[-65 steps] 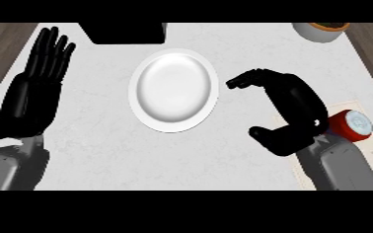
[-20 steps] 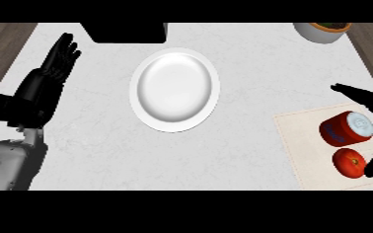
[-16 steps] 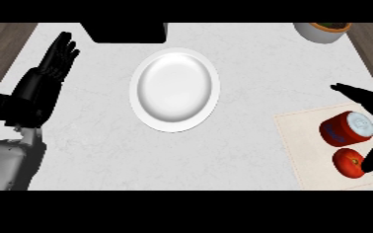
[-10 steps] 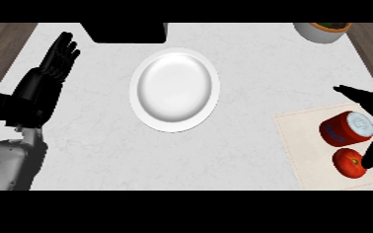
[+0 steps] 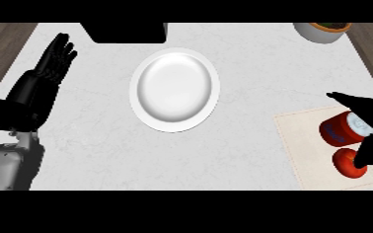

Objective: Pick the can from the placemat and place it in the plate

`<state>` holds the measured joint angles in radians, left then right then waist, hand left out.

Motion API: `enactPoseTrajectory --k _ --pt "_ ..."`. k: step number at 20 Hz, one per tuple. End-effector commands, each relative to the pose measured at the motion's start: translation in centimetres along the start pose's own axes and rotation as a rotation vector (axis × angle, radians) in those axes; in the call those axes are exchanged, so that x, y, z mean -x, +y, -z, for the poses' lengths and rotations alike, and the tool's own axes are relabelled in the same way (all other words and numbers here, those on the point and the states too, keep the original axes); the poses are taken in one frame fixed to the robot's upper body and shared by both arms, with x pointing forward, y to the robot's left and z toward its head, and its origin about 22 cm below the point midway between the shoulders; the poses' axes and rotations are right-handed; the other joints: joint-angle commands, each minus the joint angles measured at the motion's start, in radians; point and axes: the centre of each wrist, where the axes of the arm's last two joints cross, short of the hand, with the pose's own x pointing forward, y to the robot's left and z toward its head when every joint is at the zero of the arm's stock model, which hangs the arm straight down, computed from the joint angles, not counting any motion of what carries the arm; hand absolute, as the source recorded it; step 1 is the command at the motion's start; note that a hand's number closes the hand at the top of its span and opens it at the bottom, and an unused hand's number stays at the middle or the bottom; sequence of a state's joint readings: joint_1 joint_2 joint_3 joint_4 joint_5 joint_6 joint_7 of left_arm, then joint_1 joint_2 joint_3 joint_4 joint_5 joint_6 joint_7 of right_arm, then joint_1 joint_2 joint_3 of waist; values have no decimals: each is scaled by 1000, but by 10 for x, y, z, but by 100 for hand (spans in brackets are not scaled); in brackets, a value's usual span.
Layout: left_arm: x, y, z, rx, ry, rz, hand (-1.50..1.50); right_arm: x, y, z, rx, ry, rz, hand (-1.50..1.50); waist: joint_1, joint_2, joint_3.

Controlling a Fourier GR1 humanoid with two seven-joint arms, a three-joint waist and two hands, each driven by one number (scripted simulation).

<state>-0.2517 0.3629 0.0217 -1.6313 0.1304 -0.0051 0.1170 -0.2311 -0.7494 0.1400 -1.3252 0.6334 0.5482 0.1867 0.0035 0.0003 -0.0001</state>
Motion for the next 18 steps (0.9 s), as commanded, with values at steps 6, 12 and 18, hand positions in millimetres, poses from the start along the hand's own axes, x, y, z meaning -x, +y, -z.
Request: enactPoseTrajectory --k 6,12,18 --pt "-6 8 13 -9 -3 8 0 22 17 28 -23 48 -18 -150 1 1 0" --pt "18 12 -3 7 2 -5 0 5 35 41 168 -66 -1 150 7 3 1" --pt "-13 -14 9 -4 -5 0 0 11 29 59 278 -44 -51 150 9 2 1"
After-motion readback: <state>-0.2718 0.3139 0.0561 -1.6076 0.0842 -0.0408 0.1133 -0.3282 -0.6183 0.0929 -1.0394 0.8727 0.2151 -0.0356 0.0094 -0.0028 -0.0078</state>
